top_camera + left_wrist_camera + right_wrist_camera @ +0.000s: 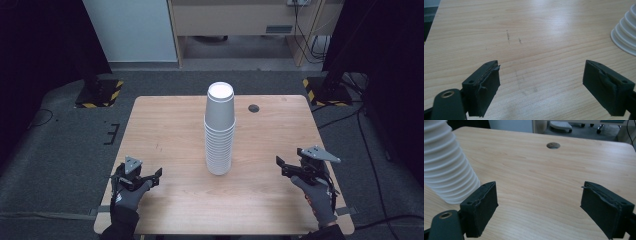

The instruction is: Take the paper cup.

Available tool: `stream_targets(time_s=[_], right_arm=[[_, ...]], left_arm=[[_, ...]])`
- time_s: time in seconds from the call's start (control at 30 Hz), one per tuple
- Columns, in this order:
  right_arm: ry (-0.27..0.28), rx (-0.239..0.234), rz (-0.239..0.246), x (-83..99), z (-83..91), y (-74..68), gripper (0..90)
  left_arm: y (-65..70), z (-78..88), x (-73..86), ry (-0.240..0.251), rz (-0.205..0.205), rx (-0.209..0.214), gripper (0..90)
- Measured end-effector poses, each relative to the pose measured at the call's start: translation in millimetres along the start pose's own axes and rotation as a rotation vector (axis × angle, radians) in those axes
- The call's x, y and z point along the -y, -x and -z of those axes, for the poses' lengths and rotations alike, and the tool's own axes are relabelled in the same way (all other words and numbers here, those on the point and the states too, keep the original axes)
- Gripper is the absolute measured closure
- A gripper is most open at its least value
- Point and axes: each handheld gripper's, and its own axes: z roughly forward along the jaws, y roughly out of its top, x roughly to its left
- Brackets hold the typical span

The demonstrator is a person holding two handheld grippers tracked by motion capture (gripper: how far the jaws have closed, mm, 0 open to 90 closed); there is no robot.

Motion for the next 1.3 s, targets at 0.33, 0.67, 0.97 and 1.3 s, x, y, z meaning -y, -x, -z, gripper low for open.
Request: stream_targets(time_s=[0.33,0.67,0.97,1.3], right_arm=[[0.085,-0.052,0.026,-31.1,11.2,-16.1,14.2],[0.165,-0.087,0.031,-57.7,25.5,-25.0,14.3],[0.200,-0.106,0.045,-78.8,28.7,-32.2,14.5],[0.246,-0.139,0.067,-109.3,30.8,-50.2,14.6]], left_arm=[[-0.1,-1.6,0.9,-0.004,-0.006,0.002,13.9],[-0.3,-1.6,1.0,0.002,-0.006,0.001,14.0],[-0.7,-1.3,1.0,0.002,-0.006,0.000,14.2],[-0.7,-2.6,1.8,-0.008,-0.009,0.004,14.0]])
